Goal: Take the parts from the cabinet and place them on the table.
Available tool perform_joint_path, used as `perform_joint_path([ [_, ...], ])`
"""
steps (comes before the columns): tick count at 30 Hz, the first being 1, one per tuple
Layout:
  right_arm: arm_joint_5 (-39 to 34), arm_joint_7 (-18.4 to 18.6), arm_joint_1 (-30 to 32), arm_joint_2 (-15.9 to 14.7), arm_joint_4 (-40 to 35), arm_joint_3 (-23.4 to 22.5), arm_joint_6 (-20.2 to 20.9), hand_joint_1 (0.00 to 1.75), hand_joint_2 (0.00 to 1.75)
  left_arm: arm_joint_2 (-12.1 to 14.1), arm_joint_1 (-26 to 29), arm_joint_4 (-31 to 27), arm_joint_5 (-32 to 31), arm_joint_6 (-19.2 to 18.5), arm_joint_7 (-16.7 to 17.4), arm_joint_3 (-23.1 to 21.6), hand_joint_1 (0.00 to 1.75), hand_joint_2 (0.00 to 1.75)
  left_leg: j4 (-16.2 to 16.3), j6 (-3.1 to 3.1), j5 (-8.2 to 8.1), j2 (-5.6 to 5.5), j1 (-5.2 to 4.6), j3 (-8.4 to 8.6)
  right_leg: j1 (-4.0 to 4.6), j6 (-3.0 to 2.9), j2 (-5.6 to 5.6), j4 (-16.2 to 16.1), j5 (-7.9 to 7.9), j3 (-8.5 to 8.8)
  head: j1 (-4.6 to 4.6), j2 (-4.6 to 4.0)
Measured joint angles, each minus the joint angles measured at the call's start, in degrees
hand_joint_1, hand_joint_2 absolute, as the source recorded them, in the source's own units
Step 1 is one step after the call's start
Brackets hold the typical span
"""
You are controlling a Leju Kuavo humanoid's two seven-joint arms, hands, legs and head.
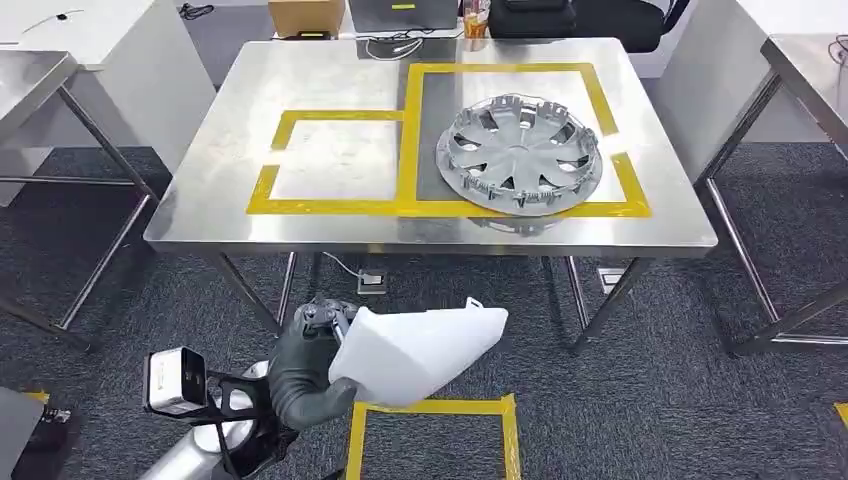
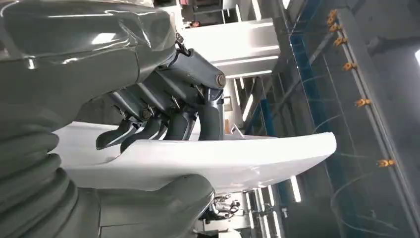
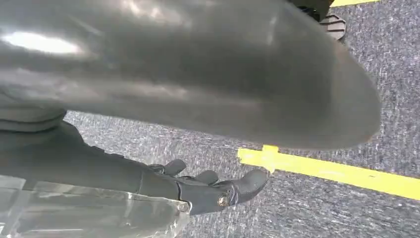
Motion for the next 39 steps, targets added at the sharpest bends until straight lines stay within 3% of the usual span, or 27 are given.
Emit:
perform_joint_path([
  [3, 0.2, 0.0, -0.1, 0.0, 0.0, 0.0, 0.0, 0.0, 0.0, 0.0, 0.1, 0.0, 0.0, -0.3, -0.2, 0.4, 1.75, 1.75, -0.5, 0.69, 0.57, -0.12, -0.26, 0.46, 0.14, 0.9, -0.23, -0.6, -0.31, 0.47, -0.02, 0.0],
  [4, 0.3, 0.0, -0.2, 0.0, 0.0, 0.0, 0.0, 0.0, 0.0, -0.1, 0.3, -0.3, 0.1, -0.4, -0.2, 0.5, 1.75, 1.75, -2.1, 0.79, 1.55, -0.05, 0.6, 1.99, 0.2, 0.9, -0.31, 0.1, -0.63, 0.43, 0.15, 0.0],
  [5, 0.3, 0.0, -0.2, -0.2, 0.0, 0.0, 0.0, 0.0, 0.0, -0.1, 0.1, -0.3, 0.1, -0.4, -0.3, 0.5, 1.75, 1.75, -2.8, 1.12, 1.64, 0.08, 0.29, 2.64, 0.25, 0.73, -0.31, 1.8, -1.53, -0.31, 0.14, 0.0],
  [8, 0.5, 0.0, -0.2, -0.4, 0.0, 0.0, 0.0, 0.0, 0.0, -0.3, 0.3, -0.3, 0.0, -0.4, -0.2, 0.5, 1.75, 1.75, -2.7, 1.6, 1.57, -0.01, -0.06, 2.65, 0.21, 0.15, -0.28, 15.4, -6.67, -7.86, 0.09, 0.0],
  [9, 0.6, 0.0, -0.2, -0.4, 0.0, 0.0, 0.0, 0.0, 0.0, -0.3, 0.4, -0.3, 0.0, -0.4, -0.1, 0.5, 1.75, 1.75, -2.7, 1.71, 1.18, -0.19, -0.13, 2.63, 0.19, 0.48, -0.28, 18.2, -7.02, -9.7, 0.2, 0.0],
  [10, 0.6, 0.0, -0.1, -0.4, 0.0, 0.0, 0.0, 0.0, 0.0, -0.3, 0.5, -0.3, 0.0, -0.3, 0.1, 0.5, 1.75, 1.75, -2.6, 1.71, 1.01, -0.39, -0.13, 2.74, 0.15, 1.01, -0.3, 17.9, -6.16, -10.15, 0.15, 0.0],
  [11, 0.6, 0.0, -0.1, -0.5, 0.0, 0.0, 0.0, 0.0, 0.0, -0.3, 0.5, -0.3, -0.1, -0.3, 0.2, 0.5, 1.75, 1.75, -2.6, 1.73, 0.45, -0.56, -0.12, 2.95, 0.1, 1.62, -0.31, 15.4, -4.6, -9.29, 0.18, 0.0],
  [12, 0.7, 0.0, -0.1, -0.6, 0.0, 0.0, 0.0, 0.0, 0.0, -0.3, 0.5, -0.3, -0.3, -0.3, 0.3, 0.5, 1.75, 1.75, -2.4, 1.53, 0.08, -0.75, -0.1, 3.27, -0.03, 2.34, -0.33, 9.9, -2.05, -6.87, 0.22, 0.0],
  [13, 0.7, 0.0, -0.1, -0.7, 0.1, 0.0, -0.1, 0.0, 0.0, -0.3, 0.4, -0.3, -0.4, -0.3, 0.4, 0.6, 1.75, 1.75, -1.9, 1.27, -0.42, -0.75, -0.09, 3.49, -0.17, 2.72, -0.34, 4.4, -0.07, -4.17, 0.18, 0.0],
  [14, 0.7, 0.0, -0.2, -0.8, 0.1, 0.0, -0.1, 0.0, 0.0, -0.3, 0.4, -0.3, -0.4, -0.3, 0.4, 0.6, 1.75, 1.75, -1.2, 0.95, -0.96, -0.75, -0.2, 3.35, -0.23, 2.59, -0.34, 1.1, 0.54, -2.52, 0.31, 0.0],
  [16, 0.7, -0.1, -0.2, -0.8, 0.1, -0.1, -0.1, 0.0, 0.0, -0.3, 0.4, -0.3, -0.5, -0.2, 0.5, 0.6, 1.75, 1.75, 0.1, 0.2, -2.62, -0.79, -0.63, 2.84, 0.1, 0.9, -0.36, 0.6, 0.25, -1.74, 0.02, 0.0],
  [18, 0.7, -0.2, -0.2, -0.8, 0.1, -0.1, -0.1, 0.0, 0.0, -0.3, 0.4, -0.3, -0.5, -0.2, 0.5, 0.6, 1.75, 1.75, 0.2, -0.25, -3.0, -0.72, -0.42, 3.17, 0.31, 0.16, -0.3, 0.6, -0.01, -1.46, 0.04, 0.0],
  [19, 0.7, -0.2, -0.2, -0.5, 0.0, -0.1, -0.1, 0.0, 0.0, -0.3, 0.4, -0.4, -0.5, -0.2, 0.5, 0.6, 1.75, 1.75, 0.5, -0.49, -3.45, -0.7, -0.3, 3.46, -0.55, -0.15, -0.22, 0.5, -0.06, -0.75, 0.09, 0.0],
  [20, 0.7, -0.3, -0.1, -0.7, 0.1, -0.1, -0.2, 0.0, 0.0, -0.3, 0.3, -0.5, -0.6, -0.2, 0.5, 0.7, 1.75, 1.75, 2.1, -1.08, -4.01, -0.62, -0.23, 3.14, -0.52, -0.48, -0.14, 0.4, -0.33, -0.01, -0.24, 0.0],
  [21, 0.7, -0.3, -0.2, -0.7, 0.1, -0.1, -0.2, 0.0, 0.0, -0.3, 0.2, -0.5, -0.6, -0.2, 0.4, 0.7, 1.75, 1.75, 5.8, -1.7, -5.46, -0.57, 0.21, 1.07, -0.55, -0.94, -0.23, 0.4, -0.69, 0.58, -0.57, 0.0],
  [23, 0.7, -0.4, -0.2, -0.7, 0.1, -0.1, -0.2, 0.0, 0.0, -0.2, 0.4, -0.5, -0.6, -0.1, 0.4, 0.6, 1.75, 1.75, 15.1, -2.55, -8.36, -0.33, 0.9, -5.12, -0.53, -0.83, -0.13, 0.4, -1.59, 1.28, -0.57, 0.0],
  [24, 0.7, -0.4, -0.1, -0.7, 0.1, -0.1, -0.2, 0.0, 0.0, -0.2, 0.4, -0.5, -0.6, -0.1, 0.5, 0.6, 1.75, 1.75, 18.1, -2.75, -8.44, -0.27, 1.11, -7.68, -0.54, -0.74, -0.06, 0.4, -2.05, 1.69, -0.57, 0.0],
  [25, 0.7, -0.4, 0.0, -0.7, 0.1, -0.1, -0.2, 0.0, 0.0, -0.2, 0.4, -0.5, -0.6, -0.1, 0.5, 0.6, 1.75, 1.75, 18.5, -2.83, -7.06, -0.25, 1.3, -9.09, -0.55, -0.65, 0.03, 0.4, -2.6, 2.29, -0.59, 0.0],
  [27, 0.7, -0.4, 0.1, -0.7, 0.1, -0.1, -0.2, 0.0, 0.0, -0.2, 0.4, -0.5, -0.6, 0.1, 0.5, 0.6, 1.75, 1.75, 11.6, -2.54, -0.44, -0.17, 1.39, -7.7, -0.56, -0.41, 0.34, 0.4, -3.88, 3.96, -0.57, 0.0],
  [29, 0.7, -0.4, 0.0, -0.5, 0.1, -0.1, -0.2, 0.0, 0.0, -0.2, 0.3, -0.5, -0.6, 0.2, 0.5, 0.6, 1.75, 1.75, 1.3, -1.45, 6.07, -0.22, 1.04, -4.56, -0.57, -0.07, 0.49, 0.2, -5.32, 5.09, -0.53, 0.0],
  [30, 0.7, -0.4, -0.2, -0.2, 0.1, -0.1, -0.2, 0.0, 0.0, -0.2, 0.3, -0.4, -0.6, 0.2, 0.6, 0.6, 1.75, 1.75, 1.9, -1.05, 4.87, -0.29, 0.52, -3.67, -0.1, 0.49, 0.51, 0.1, -5.72, 5.29, -0.19, 0.0],
  [32, 0.7, -0.4, -0.1, -0.3, 0.1, -0.2, -0.2, 0.0, 0.0, -0.2, 0.2, -0.5, -0.6, 0.2, 0.8, 0.6, 1.75, 1.75, 0.9, -0.17, 3.68, -0.25, 0.12, -3.35, -0.58, 1.17, 0.55, -0.3, -5.69, 5.81, -0.74, 0.0],
  [33, 0.7, -0.4, -0.1, -0.2, 0.1, -0.2, -0.2, 0.0, 0.0, -0.2, 0.2, -0.5, -0.6, 0.2, 0.8, 0.6, 1.75, 1.75, 0.2, 0.38, 3.13, -0.23, -0.06, -3.16, -0.58, 2.09, 0.39, -0.1, -4.95, 6.49, -0.63, 0.0],
  [34, 0.7, -0.4, -0.2, -0.2, 0.1, -0.2, -0.2, 0.0, 0.0, -0.3, 0.2, -0.5, -0.7, 0.3, 0.9, 0.7, 1.75, 1.75, -0.5, 0.91, 2.9, -0.48, -0.1, -1.77, -0.57, 2.37, 0.3, -0.2, -4.8, 7.16, -0.83, 0.0],
  [35, 0.7, -0.4, -0.2, -0.2, 0.1, -0.2, -0.2, 0.0, 0.0, -0.3, 0.2, -0.6, -0.7, 0.3, 0.9, 0.7, 1.75, 1.75, -1.3, 1.14, 2.73, -0.38, 0.22, -0.3, -0.74, 1.95, 0.13, 1.7, -5.41, 6.52, -0.48, 0.0],
  [37, 0.7, -0.4, -0.5, -0.3, 0.1, -0.2, -0.1, 0.0, 0.0, -0.4, -0.1, -0.6, -0.7, 0.4, 0.9, 0.6, 1.75, 1.75, -1.4, 1.74, 2.26, -0.4, 0.23, 0.47, -0.53, 1.23, 0.15, 9.5, -7.12, 1.61, -0.26, 0.0],
  [39, 0.8, -0.4, -0.6, -0.5, 0.1, -0.2, -0.2, 0.0, 0.0, -0.5, 0.0, -0.5, -0.7, 0.4, 0.9, 0.5, 1.75, 1.75, -1.4, 1.76, 1.58, -0.67, 0.03, 0.91, -0.36, 1.01, 0.15, 16.1, -10.71, -4.31, -0.31, 0.0],
])
